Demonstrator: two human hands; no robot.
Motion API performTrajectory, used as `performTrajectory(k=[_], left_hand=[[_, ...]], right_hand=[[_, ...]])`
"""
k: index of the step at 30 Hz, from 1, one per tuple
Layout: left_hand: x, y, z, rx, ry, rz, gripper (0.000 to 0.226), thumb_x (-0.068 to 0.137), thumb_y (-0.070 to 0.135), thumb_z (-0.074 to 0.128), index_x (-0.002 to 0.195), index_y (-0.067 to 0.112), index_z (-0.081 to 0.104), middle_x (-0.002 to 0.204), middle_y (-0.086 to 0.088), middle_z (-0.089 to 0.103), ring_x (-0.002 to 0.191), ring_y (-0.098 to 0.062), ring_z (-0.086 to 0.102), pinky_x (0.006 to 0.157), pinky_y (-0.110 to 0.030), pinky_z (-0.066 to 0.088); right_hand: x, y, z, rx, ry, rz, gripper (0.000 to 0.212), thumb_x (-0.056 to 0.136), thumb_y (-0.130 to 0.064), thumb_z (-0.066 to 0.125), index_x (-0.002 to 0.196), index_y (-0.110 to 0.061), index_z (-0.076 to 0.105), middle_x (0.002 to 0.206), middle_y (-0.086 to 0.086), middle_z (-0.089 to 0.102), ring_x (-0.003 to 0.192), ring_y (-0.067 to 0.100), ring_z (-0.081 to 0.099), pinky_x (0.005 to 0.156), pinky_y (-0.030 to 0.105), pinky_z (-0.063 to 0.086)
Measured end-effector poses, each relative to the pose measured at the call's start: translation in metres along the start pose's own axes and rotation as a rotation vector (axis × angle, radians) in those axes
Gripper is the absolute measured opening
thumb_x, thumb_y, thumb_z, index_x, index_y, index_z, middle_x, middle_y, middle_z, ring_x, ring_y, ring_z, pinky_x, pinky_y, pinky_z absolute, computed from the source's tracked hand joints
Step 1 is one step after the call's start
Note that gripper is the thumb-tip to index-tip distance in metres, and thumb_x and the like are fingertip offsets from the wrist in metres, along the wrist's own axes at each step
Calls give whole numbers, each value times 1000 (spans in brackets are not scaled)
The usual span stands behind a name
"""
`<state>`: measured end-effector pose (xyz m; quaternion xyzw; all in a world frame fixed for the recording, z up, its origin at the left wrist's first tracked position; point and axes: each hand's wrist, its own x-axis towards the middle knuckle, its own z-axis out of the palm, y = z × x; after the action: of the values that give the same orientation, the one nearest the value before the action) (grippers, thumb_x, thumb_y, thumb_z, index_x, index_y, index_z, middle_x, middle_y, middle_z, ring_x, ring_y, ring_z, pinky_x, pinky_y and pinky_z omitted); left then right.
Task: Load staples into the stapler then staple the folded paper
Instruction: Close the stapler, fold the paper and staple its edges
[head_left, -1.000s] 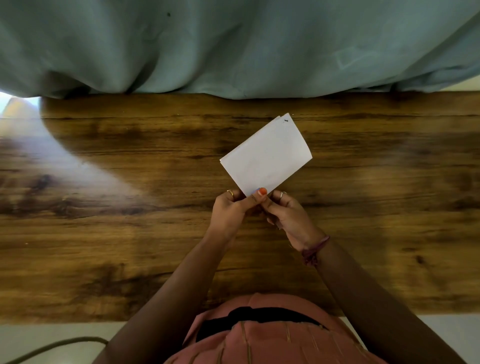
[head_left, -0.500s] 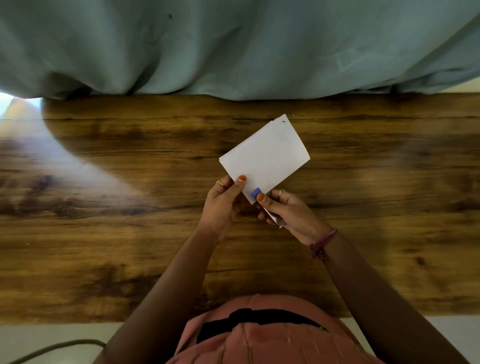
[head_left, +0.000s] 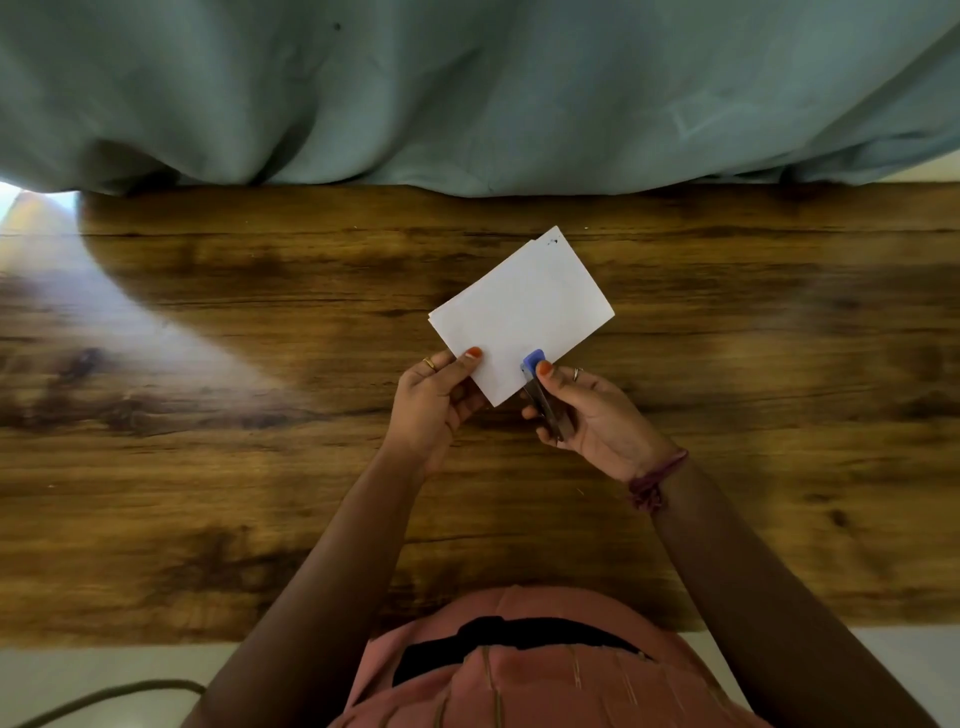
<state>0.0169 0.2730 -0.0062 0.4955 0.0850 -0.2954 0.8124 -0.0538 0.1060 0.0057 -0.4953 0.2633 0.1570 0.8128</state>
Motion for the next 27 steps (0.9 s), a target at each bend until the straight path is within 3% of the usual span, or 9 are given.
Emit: performTrajectory(k=[14,20,24,27], left_hand=[[-1,2,-5,-29,-39,-48,17,89,12,63,104,12,70,108,-9,73,100,-23,69,70,-28,59],[0,2,-7,-30,-48,-61,20,89,13,62,109,11,67,109,-8,73,101,-23,69,72,-29,59],[-5,-1,-2,2,-116,-110,41,77,23,70,116,13,59,106,-5,72,100,-21,69,74,-30,57],[-8,-10,7,102,-138,-78,50,72,26,75,117,15,58,108,-2,72,106,-22,67,82,-35,57]], right_hand=[[1,1,1,-48,16,-7,35,67,-36,70,98,-18,68,86,-3,71,74,12,67,61,26,51],[2,2,5,-61,45,-40,38,68,-33,69,102,-18,67,99,-1,70,87,13,67,72,26,48],[3,4,8,-98,91,-67,34,68,-33,68,98,-17,69,100,2,69,91,16,63,85,29,47],[3,5,9,-155,90,-82,41,71,-36,67,106,-15,69,112,7,69,110,23,60,98,37,44]])
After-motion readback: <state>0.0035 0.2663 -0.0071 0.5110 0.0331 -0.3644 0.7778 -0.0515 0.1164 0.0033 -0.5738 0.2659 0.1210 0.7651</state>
